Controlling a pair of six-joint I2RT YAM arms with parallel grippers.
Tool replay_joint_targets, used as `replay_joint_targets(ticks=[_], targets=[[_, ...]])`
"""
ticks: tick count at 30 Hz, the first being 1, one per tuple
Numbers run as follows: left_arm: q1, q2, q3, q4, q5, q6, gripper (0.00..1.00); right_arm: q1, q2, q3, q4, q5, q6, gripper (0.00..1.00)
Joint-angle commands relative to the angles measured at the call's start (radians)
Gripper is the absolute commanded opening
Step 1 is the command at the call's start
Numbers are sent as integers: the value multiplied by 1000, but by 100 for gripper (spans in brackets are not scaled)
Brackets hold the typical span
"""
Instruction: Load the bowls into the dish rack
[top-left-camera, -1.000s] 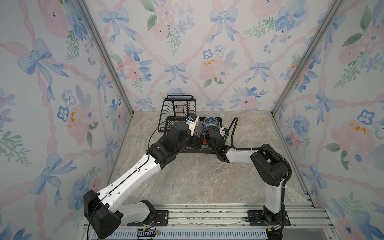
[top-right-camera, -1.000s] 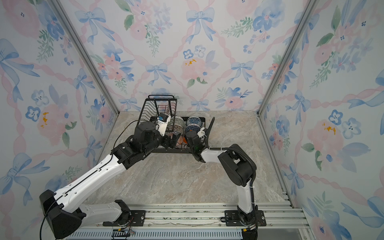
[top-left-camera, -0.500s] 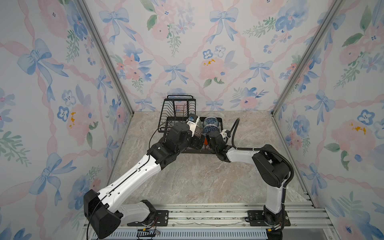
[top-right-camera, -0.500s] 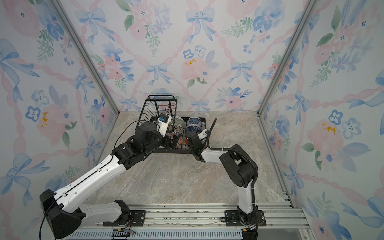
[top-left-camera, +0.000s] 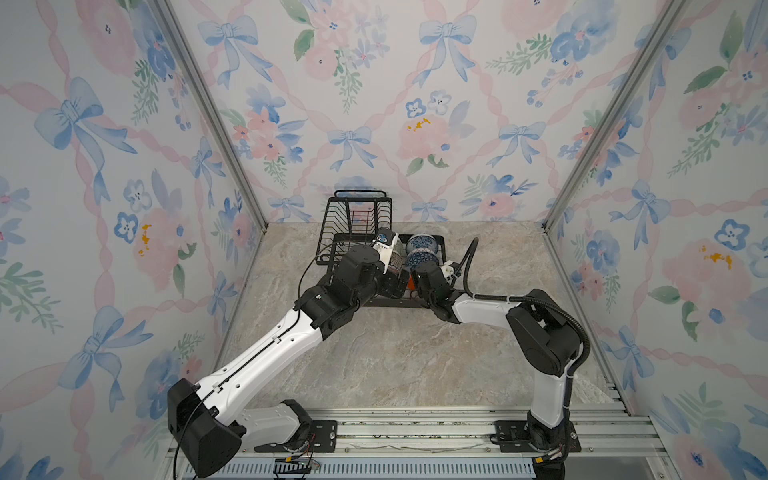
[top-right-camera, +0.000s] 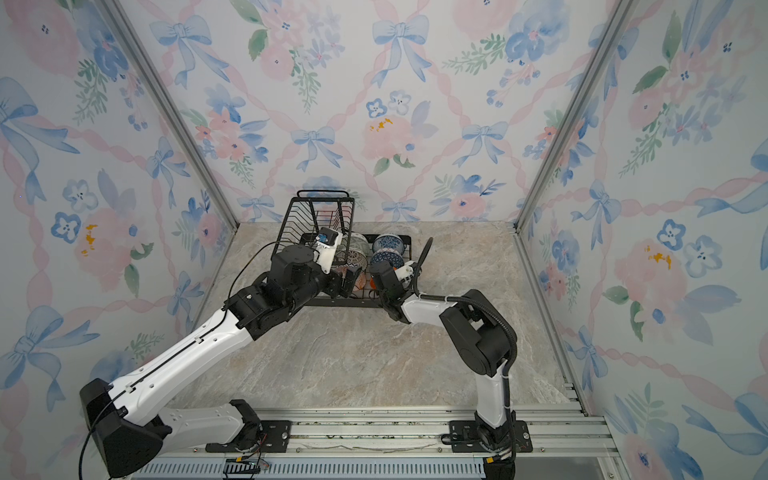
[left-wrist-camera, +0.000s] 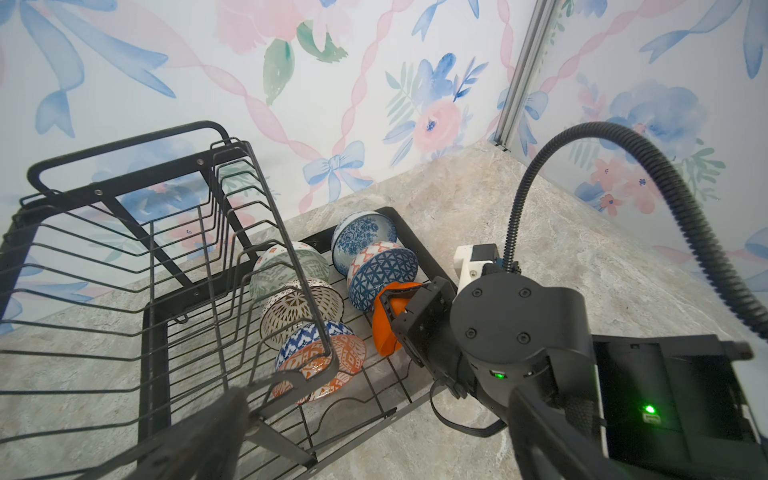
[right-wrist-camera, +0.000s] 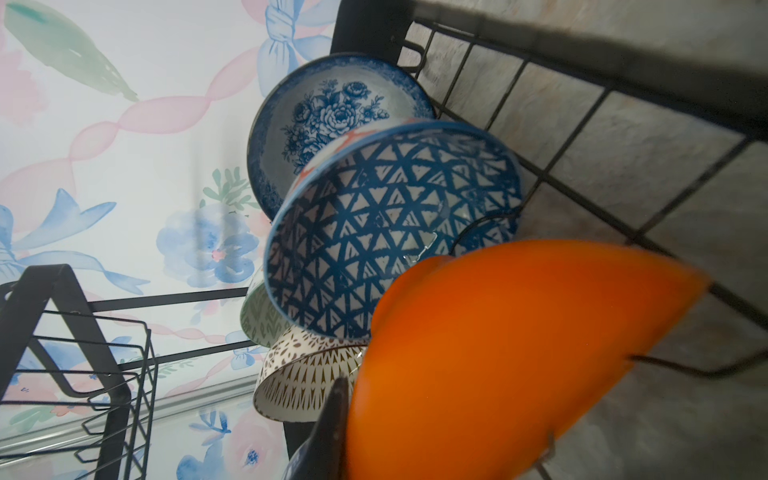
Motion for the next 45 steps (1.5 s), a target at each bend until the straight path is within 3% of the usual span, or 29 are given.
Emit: replay_joint_targets(ticks=[1, 45], targets=[[-6, -18, -14, -5, -18, 19, 98, 12, -19, 8, -124, -10, 1, 19], [-4, -48, -34, -6, -10, -12, 98, 8, -115, -38, -144, -11, -28, 34]])
